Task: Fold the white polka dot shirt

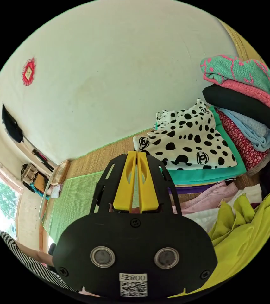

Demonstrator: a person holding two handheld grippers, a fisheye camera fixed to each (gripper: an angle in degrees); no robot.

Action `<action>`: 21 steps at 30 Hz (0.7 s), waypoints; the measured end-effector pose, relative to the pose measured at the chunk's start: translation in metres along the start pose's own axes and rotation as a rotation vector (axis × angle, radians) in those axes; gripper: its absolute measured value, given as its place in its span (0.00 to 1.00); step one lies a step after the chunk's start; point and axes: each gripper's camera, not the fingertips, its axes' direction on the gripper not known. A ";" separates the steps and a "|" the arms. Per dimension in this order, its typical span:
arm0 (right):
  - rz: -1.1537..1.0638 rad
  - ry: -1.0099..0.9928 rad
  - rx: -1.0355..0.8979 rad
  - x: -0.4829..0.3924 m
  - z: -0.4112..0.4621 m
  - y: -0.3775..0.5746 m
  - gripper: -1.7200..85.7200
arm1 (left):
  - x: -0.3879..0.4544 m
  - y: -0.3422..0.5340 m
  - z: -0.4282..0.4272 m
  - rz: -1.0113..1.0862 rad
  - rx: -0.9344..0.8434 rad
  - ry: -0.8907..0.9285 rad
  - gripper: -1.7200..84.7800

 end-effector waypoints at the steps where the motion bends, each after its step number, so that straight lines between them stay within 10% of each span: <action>1: -0.025 -0.052 -0.001 -0.011 -0.010 0.011 0.02 | -0.002 0.005 -0.016 -0.023 0.013 0.040 0.02; 21: -0.090 -0.596 -0.260 -0.185 -0.138 0.243 0.02 | -0.003 0.182 -0.311 -0.458 0.404 0.363 0.09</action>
